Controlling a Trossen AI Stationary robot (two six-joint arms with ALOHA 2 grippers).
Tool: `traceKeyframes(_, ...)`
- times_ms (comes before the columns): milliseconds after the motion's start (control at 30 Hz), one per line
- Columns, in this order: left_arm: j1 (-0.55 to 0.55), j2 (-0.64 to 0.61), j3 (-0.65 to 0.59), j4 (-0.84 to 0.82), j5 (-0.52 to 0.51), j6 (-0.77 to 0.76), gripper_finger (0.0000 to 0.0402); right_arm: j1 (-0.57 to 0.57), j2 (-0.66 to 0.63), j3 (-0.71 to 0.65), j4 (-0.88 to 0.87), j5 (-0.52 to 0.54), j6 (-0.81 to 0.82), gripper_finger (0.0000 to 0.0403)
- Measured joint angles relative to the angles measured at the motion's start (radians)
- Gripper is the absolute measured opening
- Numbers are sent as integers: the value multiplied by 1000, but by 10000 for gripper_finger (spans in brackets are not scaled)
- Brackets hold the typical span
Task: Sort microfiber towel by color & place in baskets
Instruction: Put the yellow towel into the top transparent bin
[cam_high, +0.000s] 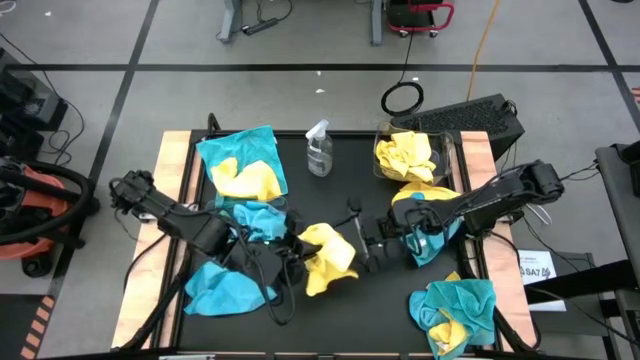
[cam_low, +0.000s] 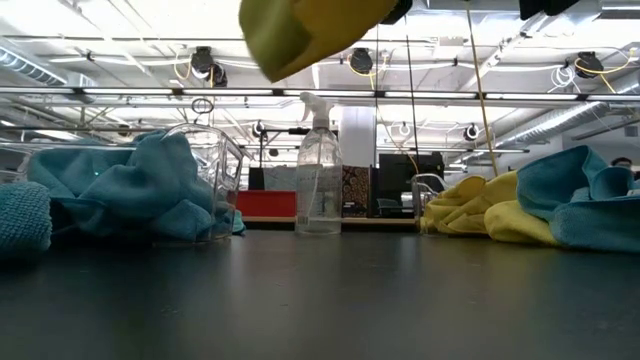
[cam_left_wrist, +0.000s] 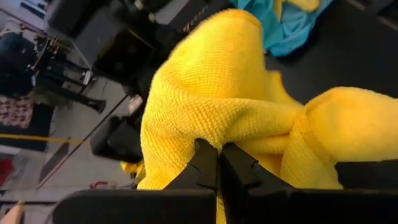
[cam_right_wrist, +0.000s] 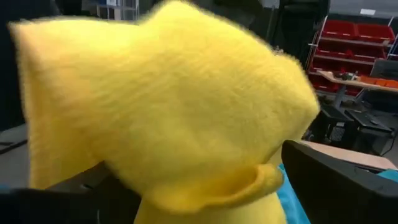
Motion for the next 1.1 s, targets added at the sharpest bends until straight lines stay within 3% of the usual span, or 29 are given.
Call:
traceKeyframes(267, 51, 19, 0, 83, 127, 45, 1, 0, 67, 0, 138, -60, 12, 350)
traceKeyframes(500, 84, 56, 0, 91, 152, 75, 1, 0, 68, 0, 150, -79, 9, 328)
traceKeyframes(933, 101, 62, 0, 175, 198, 168, 2, 0, 67, 0, 87, -71, 9, 144)
traceKeyframes(1100, 105, 62, -1, 171, 175, 151, 34, 0, 67, 0, 60, -44, -11, 64)
